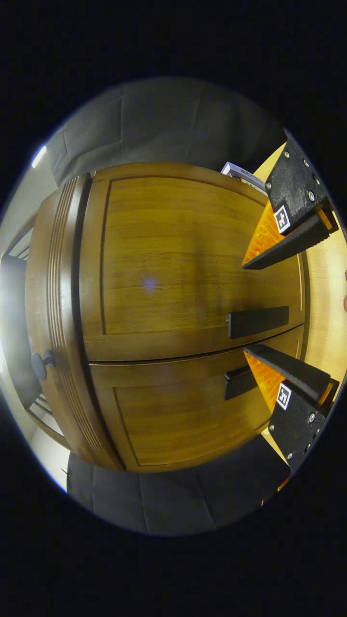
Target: Open the right door of the double-door shoe cabinet with the right hand, and open the left door with the left hand.
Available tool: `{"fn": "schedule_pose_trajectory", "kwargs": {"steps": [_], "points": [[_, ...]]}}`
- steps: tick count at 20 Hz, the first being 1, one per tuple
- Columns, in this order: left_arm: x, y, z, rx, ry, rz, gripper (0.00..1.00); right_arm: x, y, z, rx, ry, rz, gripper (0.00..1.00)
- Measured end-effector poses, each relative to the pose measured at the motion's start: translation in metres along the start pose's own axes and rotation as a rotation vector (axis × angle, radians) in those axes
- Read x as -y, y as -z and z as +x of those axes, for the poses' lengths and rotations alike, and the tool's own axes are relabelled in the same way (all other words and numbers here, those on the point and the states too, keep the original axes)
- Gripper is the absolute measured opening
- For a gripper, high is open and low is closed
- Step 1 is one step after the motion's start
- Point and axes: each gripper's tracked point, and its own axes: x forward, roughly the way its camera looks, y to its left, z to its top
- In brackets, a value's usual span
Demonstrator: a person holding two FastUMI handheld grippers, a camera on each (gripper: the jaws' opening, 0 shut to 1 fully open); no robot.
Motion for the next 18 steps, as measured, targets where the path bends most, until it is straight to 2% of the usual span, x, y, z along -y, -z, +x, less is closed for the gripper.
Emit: {"fn": "schedule_pose_trajectory", "kwargs": {"steps": [2,5,7,10,11,12,16,18], "points": [[0.002,-0.001,0.003,-0.003,0.013,-0.003,1.0,0.0,0.007,0.009,-0.008,-0.003,0.0,0.96],[0.001,0.0,0.005,-0.006,0.019,0.02,1.0,-0.003,0.013,0.03,-0.05,-0.006,0.006,0.96],[0.004,0.0,0.007,-0.016,0.03,-0.002,0.97,-0.008,0.017,0.037,-0.075,-0.024,0.043,0.96],[0.009,-0.006,0.015,-0.018,0.043,-0.028,1.0,-0.004,0.011,0.034,-0.079,-0.043,0.037,0.93],[0.007,-0.008,0.017,-0.015,0.044,-0.026,0.97,-0.006,0.005,0.033,-0.076,-0.048,0.032,0.9],[0.007,-0.01,0.02,-0.01,0.046,-0.024,1.0,-0.003,-0.002,0.034,-0.071,-0.048,0.026,0.79],[0.006,-0.009,0.02,-0.01,0.046,-0.025,1.0,-0.022,0.0,0.047,-0.077,-0.058,0.001,0.38],[0.006,-0.008,0.019,-0.01,0.04,-0.032,1.0,-0.021,0.002,0.043,-0.081,-0.064,-0.007,0.34]]}}
